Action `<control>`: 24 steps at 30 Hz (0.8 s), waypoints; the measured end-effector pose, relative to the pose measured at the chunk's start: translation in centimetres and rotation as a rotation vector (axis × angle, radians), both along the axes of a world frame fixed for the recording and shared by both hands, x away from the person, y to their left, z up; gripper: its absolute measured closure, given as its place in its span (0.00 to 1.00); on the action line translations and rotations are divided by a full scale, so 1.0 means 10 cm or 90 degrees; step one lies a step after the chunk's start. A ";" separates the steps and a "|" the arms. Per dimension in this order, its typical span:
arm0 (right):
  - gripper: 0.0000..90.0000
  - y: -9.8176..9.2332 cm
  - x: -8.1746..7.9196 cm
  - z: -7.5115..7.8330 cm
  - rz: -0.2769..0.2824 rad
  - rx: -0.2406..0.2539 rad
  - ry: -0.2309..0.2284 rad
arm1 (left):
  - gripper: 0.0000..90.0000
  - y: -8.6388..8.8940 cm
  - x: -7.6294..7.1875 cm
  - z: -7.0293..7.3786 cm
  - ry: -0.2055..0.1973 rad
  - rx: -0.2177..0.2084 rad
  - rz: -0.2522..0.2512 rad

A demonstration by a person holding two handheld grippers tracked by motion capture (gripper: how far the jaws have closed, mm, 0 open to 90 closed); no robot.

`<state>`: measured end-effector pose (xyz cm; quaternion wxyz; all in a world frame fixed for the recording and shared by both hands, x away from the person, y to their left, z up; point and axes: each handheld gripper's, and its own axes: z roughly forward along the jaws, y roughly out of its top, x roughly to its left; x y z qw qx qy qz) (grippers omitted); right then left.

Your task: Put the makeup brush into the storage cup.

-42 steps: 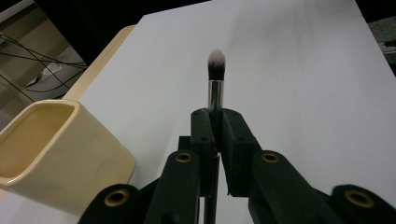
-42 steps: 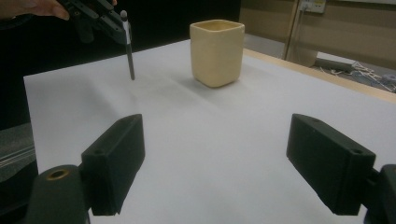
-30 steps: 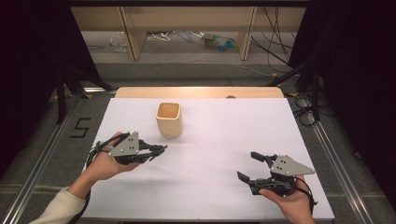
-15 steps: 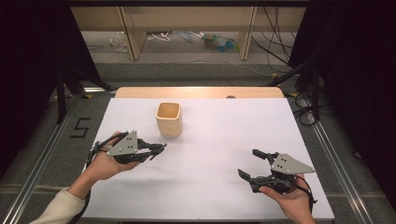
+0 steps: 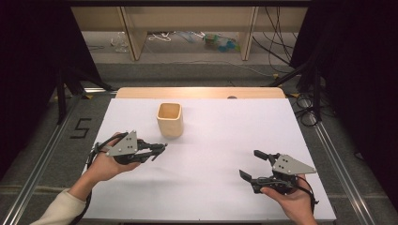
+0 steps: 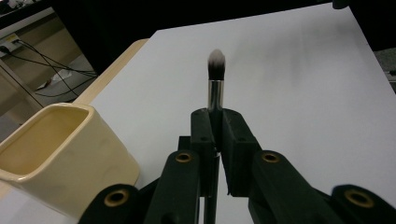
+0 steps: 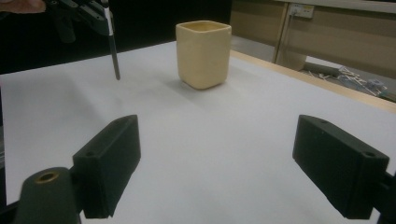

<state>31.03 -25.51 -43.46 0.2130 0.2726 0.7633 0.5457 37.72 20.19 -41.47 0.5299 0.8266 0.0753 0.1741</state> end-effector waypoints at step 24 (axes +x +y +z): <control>0.18 0.01 0.01 -0.02 0.004 0.014 -0.005 | 0.93 0.02 0.02 0.02 -0.004 -0.026 0.003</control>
